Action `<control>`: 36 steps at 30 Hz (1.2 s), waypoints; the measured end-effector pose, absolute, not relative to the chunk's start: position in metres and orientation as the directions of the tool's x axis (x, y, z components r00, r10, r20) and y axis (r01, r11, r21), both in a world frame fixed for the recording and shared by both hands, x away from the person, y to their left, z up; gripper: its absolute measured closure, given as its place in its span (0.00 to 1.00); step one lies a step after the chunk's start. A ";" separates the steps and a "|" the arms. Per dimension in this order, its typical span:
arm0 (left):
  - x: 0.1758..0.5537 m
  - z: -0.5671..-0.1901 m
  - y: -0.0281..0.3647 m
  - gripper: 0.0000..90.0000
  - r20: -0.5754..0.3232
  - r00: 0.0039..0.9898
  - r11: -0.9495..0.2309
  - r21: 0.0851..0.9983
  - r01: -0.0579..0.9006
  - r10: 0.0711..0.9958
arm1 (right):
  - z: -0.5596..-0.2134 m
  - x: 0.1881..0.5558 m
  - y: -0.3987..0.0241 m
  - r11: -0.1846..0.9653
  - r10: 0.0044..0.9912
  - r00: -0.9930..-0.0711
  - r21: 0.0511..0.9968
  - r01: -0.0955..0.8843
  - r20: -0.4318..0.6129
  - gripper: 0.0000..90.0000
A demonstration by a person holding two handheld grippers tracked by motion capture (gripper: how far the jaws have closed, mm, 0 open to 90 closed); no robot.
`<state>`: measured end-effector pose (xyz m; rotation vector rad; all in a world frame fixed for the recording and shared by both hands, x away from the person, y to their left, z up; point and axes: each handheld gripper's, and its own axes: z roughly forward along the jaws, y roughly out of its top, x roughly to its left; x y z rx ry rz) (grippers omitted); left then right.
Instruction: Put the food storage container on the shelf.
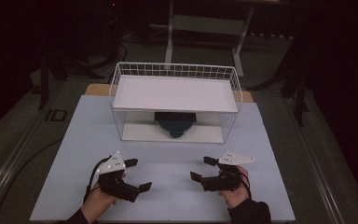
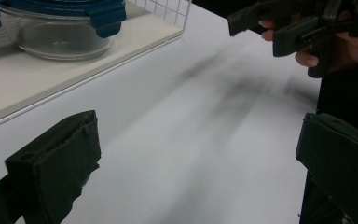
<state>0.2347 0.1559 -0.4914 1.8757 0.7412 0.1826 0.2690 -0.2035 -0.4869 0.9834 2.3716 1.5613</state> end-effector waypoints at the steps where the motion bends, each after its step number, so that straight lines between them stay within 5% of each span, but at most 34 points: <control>1: 0.234 -0.492 0.156 0.00 -0.209 0.796 -0.245 0.880 0.406 0.568 | -0.487 0.267 -0.207 0.246 0.588 -0.776 0.864 0.440 0.228 0.17; 36: 0.231 -0.492 0.153 0.00 -0.192 0.810 -0.255 0.887 0.384 0.554 | -0.507 0.241 -0.247 0.308 0.612 -0.771 0.843 0.441 0.180 0.18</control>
